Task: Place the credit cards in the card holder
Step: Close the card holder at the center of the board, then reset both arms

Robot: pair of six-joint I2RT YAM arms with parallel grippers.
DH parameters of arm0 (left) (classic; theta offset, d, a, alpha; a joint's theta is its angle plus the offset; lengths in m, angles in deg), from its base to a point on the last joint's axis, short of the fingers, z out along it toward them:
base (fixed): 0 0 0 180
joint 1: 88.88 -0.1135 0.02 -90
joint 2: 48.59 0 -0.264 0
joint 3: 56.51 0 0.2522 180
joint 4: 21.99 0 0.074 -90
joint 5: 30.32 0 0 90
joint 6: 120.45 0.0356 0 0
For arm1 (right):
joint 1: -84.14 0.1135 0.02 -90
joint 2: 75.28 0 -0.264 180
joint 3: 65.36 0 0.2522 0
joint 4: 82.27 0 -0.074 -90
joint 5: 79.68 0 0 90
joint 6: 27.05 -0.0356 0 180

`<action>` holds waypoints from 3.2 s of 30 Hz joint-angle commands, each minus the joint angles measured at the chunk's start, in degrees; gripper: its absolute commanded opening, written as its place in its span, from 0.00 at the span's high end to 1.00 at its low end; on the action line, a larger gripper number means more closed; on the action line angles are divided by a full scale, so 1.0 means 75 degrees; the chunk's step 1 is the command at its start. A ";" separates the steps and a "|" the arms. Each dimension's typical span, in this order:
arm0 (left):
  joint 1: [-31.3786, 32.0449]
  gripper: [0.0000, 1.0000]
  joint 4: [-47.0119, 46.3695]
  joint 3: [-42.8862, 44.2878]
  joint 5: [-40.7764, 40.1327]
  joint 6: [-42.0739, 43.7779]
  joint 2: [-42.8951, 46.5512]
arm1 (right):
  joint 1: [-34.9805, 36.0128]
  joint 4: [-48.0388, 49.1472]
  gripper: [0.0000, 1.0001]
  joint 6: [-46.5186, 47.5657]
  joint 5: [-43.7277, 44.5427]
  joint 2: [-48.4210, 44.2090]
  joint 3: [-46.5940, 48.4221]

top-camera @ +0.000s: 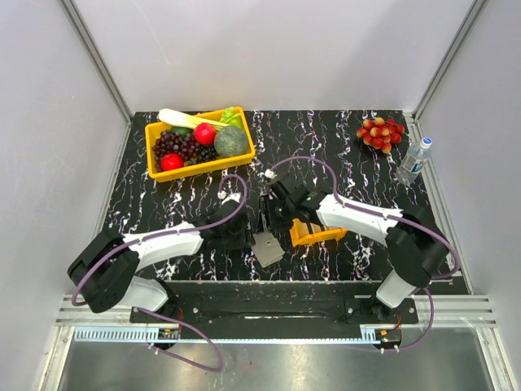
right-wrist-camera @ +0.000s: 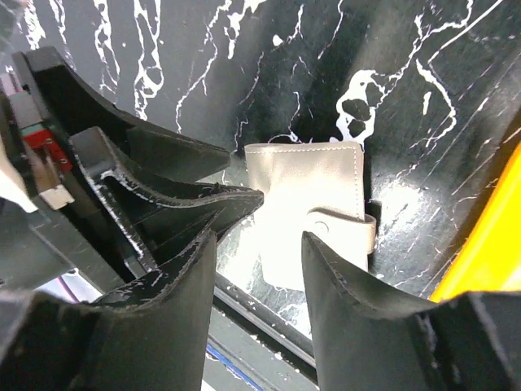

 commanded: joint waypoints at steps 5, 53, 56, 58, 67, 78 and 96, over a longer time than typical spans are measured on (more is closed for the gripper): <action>0.0016 0.49 0.0069 0.0141 -0.0189 0.0041 0.0394 | -0.0061 -0.0060 0.47 -0.0074 0.0830 -0.0155 -0.0300; 0.0005 0.59 -0.0998 -0.0222 0.1007 -0.0498 -0.0028 | -0.0003 0.1018 0.47 -0.1235 0.0209 -0.0693 -0.1508; 0.0016 0.63 -0.0892 -0.0176 0.0937 -0.0439 -0.0028 | -0.0003 0.0972 0.47 -0.1270 0.0443 -0.0729 -0.1496; 0.0016 0.64 -0.0834 -0.0129 0.0925 -0.0404 -0.0040 | -0.0003 0.0983 0.46 -0.1282 0.0572 -0.0682 -0.1473; 0.0016 0.58 -0.0600 0.0047 0.0796 -0.0287 -0.0087 | -0.0003 0.0702 0.50 -0.1317 0.0666 -0.0236 -0.1296; 0.0004 0.34 0.0056 0.0305 -0.0246 0.0006 0.0908 | -0.0003 0.0854 0.33 -0.0497 0.1917 -0.2063 -0.1507; -0.0605 0.01 0.1182 0.0317 -0.0903 0.0077 0.2280 | -0.0061 -0.2250 0.16 -0.3132 0.2786 -0.6948 -0.3966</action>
